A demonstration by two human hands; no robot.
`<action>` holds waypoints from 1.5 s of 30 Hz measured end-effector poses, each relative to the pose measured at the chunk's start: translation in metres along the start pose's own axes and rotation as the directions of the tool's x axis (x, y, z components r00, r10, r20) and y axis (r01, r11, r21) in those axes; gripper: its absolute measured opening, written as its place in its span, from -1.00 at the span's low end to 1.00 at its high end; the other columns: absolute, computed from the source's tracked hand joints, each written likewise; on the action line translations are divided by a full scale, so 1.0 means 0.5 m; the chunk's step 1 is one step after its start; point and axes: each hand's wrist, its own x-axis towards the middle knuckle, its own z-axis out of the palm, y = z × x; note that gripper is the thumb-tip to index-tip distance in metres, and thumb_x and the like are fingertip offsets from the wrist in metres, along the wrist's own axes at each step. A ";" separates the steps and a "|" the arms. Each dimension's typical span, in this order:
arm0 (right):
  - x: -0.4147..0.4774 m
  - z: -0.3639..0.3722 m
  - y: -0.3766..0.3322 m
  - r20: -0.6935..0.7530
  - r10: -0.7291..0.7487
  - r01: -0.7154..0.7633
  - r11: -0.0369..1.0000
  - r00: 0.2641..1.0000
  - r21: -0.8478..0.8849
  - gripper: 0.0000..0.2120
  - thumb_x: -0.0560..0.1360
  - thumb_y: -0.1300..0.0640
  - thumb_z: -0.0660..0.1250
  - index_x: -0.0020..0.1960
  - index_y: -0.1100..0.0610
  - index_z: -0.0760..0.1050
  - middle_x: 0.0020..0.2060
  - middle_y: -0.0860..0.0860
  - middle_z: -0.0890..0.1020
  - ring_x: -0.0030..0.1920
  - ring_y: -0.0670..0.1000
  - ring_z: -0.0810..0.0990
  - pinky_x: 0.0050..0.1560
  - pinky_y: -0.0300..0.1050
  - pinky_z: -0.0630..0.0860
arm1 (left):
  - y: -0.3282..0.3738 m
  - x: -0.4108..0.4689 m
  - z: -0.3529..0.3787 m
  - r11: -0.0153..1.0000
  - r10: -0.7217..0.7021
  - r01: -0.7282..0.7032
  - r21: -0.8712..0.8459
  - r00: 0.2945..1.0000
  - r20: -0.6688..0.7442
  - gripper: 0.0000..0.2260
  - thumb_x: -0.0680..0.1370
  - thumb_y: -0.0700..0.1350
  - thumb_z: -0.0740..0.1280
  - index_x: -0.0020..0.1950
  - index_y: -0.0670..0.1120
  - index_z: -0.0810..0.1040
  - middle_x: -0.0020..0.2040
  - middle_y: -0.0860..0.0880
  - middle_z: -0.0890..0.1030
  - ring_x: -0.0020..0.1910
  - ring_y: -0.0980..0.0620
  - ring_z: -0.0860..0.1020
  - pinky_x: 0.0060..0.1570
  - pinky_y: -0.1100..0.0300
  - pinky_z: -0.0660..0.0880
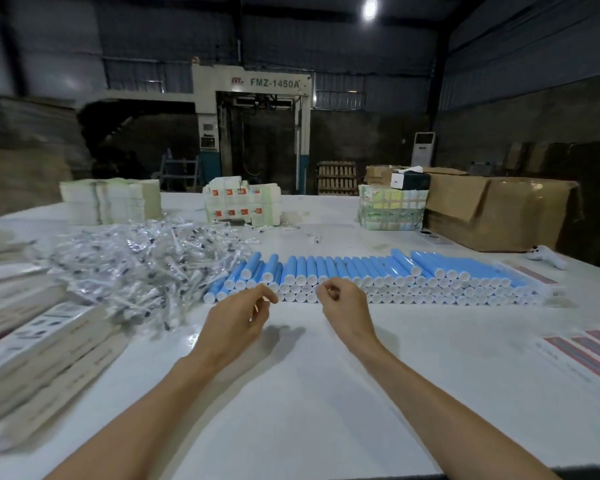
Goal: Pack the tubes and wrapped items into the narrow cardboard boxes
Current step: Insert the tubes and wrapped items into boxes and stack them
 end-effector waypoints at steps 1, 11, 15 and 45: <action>-0.002 0.032 0.002 0.026 0.005 -0.006 1.000 1.000 0.029 -0.73 0.64 0.09 0.32 -0.25 0.00 0.50 -0.40 -0.10 0.56 -0.39 -0.14 0.44 -0.28 -0.10 0.43 | 0.004 -0.001 -0.005 0.999 -0.015 0.015 0.034 1.000 0.018 -0.85 0.69 -0.10 0.33 0.15 0.16 0.61 -0.15 0.22 0.62 -0.19 0.18 0.54 -0.16 0.11 0.53; 0.004 0.095 0.051 0.216 -0.062 0.063 0.998 0.974 0.002 -0.79 0.62 0.13 0.36 -0.19 0.09 0.57 -0.34 0.06 0.62 -0.23 0.18 0.61 -0.14 0.09 0.57 | -0.029 -0.044 -0.160 0.864 -0.228 0.189 0.466 0.973 0.028 -0.77 0.71 0.05 0.32 0.35 0.11 0.56 0.22 0.07 0.67 0.21 -0.01 0.61 0.17 0.00 0.59; -0.002 0.092 0.042 0.267 -0.079 0.061 0.995 0.961 0.073 -0.80 0.62 0.16 0.36 -0.18 0.10 0.60 -0.34 0.09 0.64 -0.29 0.15 0.59 -0.21 0.01 0.53 | -0.085 -0.119 -0.264 0.585 -0.356 0.395 0.708 0.910 -0.213 -0.58 0.70 0.14 0.32 0.48 -0.06 0.50 0.43 -0.09 0.48 0.38 -0.13 0.44 0.36 -0.05 0.40; -0.017 0.079 -0.018 0.328 -0.134 -0.092 0.801 0.935 0.592 -0.70 0.65 -0.15 0.30 0.11 0.05 0.63 -0.16 0.08 0.68 -0.22 0.01 0.60 -0.23 -0.14 0.51 | 0.045 -0.031 -0.107 0.907 -0.243 0.218 0.360 0.970 0.026 -0.11 0.51 0.21 0.52 0.65 0.00 0.06 0.41 0.00 0.33 0.12 -0.12 0.64 -0.11 -0.05 0.66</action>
